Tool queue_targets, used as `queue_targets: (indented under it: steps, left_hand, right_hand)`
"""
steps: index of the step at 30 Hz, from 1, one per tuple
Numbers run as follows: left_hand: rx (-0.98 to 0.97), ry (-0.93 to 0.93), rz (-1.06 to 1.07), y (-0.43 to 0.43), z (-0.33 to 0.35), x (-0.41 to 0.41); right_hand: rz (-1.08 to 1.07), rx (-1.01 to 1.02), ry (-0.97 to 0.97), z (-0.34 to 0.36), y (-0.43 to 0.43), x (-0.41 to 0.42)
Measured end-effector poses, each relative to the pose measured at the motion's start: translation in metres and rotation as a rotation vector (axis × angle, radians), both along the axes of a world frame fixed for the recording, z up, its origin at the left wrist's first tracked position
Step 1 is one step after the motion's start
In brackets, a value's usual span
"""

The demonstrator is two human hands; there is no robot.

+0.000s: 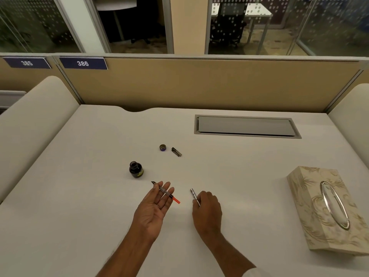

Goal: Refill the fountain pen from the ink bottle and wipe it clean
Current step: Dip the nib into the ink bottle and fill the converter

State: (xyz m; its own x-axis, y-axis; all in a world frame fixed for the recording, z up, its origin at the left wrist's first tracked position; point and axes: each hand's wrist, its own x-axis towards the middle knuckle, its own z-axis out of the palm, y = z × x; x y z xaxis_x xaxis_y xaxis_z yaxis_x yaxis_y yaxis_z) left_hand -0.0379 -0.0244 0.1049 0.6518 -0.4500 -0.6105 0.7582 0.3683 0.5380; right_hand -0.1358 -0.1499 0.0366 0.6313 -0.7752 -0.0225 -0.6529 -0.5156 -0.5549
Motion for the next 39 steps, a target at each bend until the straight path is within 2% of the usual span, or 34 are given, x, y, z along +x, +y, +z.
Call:
queue_targets:
  steps: [19, 22, 25, 28, 32, 39]
  left_hand:
    - [0.003, 0.031, -0.024, -0.002, 0.014, 0.007]
    - [0.019, 0.032, -0.022, 0.000, 0.011, 0.010]
    - [0.034, 0.027, -0.013, 0.001, 0.007, 0.017]
    - [0.050, 0.020, -0.008, 0.001, 0.006, 0.022]
    - [0.040, 0.011, 0.013, 0.002, 0.002, 0.038]
    - [0.007, 0.027, 0.033, 0.003, -0.006, 0.061]
  right_hand:
    - [0.027, 0.172, -0.065, -0.002, -0.017, -0.007]
    - [0.016, 0.146, -0.111, 0.001, -0.016, -0.007]
    - [-0.037, 0.148, -0.241, 0.013, -0.009, -0.004]
    - [-0.097, 0.338, -0.417, 0.036, 0.006, 0.004]
    - [0.004, 0.585, -0.482, 0.062, 0.029, 0.024]
    - [0.015, 0.554, -0.507, 0.070, 0.046, 0.056]
